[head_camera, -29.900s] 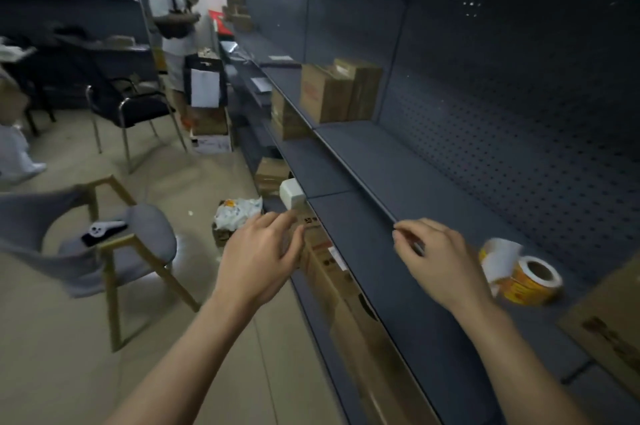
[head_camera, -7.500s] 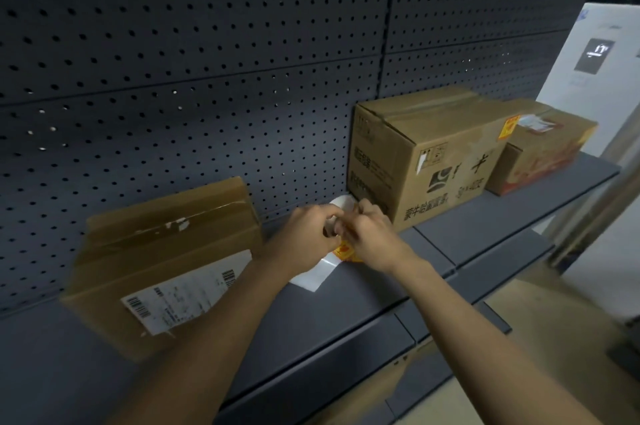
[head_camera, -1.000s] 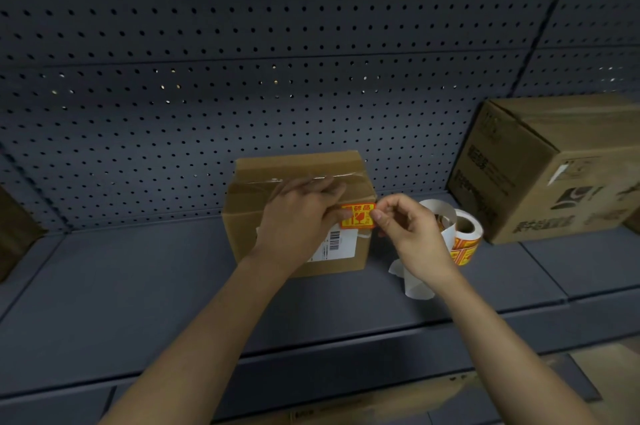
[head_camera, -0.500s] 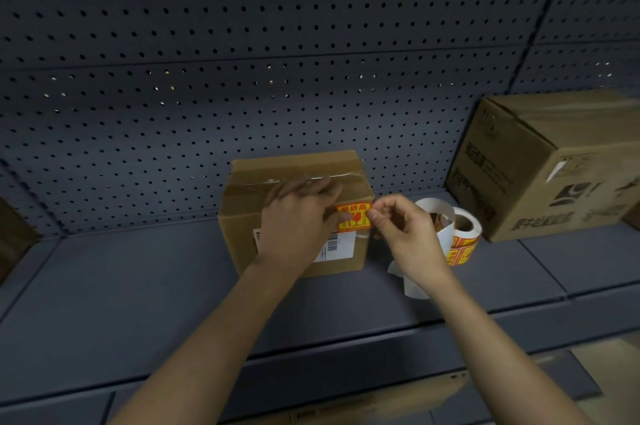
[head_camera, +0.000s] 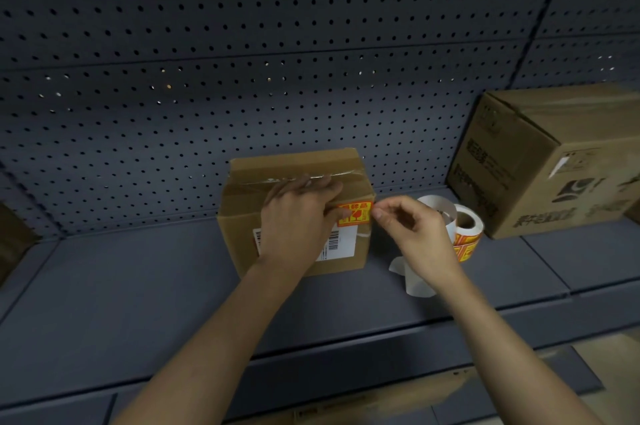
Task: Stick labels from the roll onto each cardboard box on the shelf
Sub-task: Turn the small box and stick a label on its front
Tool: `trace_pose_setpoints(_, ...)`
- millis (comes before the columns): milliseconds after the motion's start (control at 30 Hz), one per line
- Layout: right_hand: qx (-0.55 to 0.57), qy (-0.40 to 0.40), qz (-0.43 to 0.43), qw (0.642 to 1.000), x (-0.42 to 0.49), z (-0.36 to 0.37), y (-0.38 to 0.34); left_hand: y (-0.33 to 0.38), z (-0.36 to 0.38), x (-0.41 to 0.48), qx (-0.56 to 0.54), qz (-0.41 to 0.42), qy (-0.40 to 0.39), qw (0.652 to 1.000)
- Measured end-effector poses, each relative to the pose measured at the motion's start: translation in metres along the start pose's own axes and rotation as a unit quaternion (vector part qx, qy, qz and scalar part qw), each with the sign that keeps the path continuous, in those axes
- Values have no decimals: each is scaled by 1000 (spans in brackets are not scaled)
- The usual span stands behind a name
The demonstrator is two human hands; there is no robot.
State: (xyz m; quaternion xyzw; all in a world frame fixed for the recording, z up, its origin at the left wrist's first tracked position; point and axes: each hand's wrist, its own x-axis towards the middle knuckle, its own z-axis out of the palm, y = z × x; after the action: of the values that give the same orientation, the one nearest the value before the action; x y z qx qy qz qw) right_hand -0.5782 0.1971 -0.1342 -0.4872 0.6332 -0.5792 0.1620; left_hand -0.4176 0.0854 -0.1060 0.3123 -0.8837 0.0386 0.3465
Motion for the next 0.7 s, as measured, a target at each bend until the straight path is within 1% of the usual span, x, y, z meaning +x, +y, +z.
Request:
trace_pose_setpoints(67,-4,7,-2,1000,0,-3,0,0,0,1,1,-1,-2,1000)
trace_pose_setpoints(167,2,40,1,999,3,-7,-2,0,-1,1,-7,-11,-15,1000)
trace_pose_setpoints(300,-23,31,-37,999,10,-12,-9,0,-2,2,-3,-15,-23,1000)
trace_pose_setpoints(433,-111,-9,-116,987,21,-8,-12,0,-2,2,5,-4,-8,1000)
trace_pose_setpoints(600,-126,6,-138,982,23,-4,-9,-4,1,-2,26,28,36,999)
trace_pose_setpoints(700,-148,6,-156,977,21,-2,-8,-9,4,-4,34,43,46,997)
